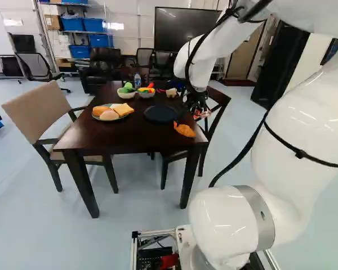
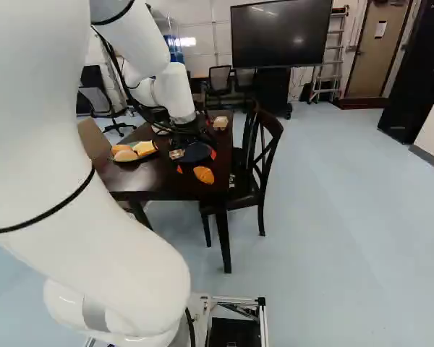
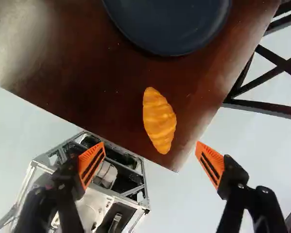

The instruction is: Move the croissant to the empty plate

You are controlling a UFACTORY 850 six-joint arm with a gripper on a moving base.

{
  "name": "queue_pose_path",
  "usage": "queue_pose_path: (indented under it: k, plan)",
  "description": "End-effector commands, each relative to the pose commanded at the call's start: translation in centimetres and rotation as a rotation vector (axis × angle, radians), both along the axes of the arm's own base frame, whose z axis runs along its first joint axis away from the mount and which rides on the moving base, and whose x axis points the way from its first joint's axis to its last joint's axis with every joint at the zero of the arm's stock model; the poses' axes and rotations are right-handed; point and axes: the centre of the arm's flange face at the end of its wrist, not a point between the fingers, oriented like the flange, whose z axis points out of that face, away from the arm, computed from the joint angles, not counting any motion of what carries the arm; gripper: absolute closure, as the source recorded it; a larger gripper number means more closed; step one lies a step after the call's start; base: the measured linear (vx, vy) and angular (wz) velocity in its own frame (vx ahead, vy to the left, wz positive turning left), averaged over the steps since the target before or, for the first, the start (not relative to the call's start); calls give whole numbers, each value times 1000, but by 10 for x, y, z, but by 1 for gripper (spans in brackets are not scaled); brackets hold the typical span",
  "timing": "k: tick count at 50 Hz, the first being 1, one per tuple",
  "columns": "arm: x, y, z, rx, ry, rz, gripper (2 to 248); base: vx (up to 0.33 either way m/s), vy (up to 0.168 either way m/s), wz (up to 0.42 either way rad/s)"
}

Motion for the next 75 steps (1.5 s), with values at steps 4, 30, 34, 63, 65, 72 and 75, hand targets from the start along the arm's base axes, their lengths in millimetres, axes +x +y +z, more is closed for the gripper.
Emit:
queue_pose_path:
  k: [4, 30, 34, 63, 65, 72, 75]
  plan:
    - [3, 0, 0, -9, 16, 40, 3, 0, 0, 0]
    - [40, -3, -1, -27, 93, 148, 3, 0, 0, 0]
    - [46, -4, -1, -26, 101, 146, 3, 0, 0, 0]
    - [56, -3, -20, 12, 159, 120, 3, 0, 0, 0]
    - [56, -3, -20, 13, 159, 119, 3, 0, 0, 0]
    - [56, -3, -20, 19, 158, 115, 3, 0, 0, 0]
    - [57, -3, -21, 20, 160, 114, 3, 0, 0, 0]
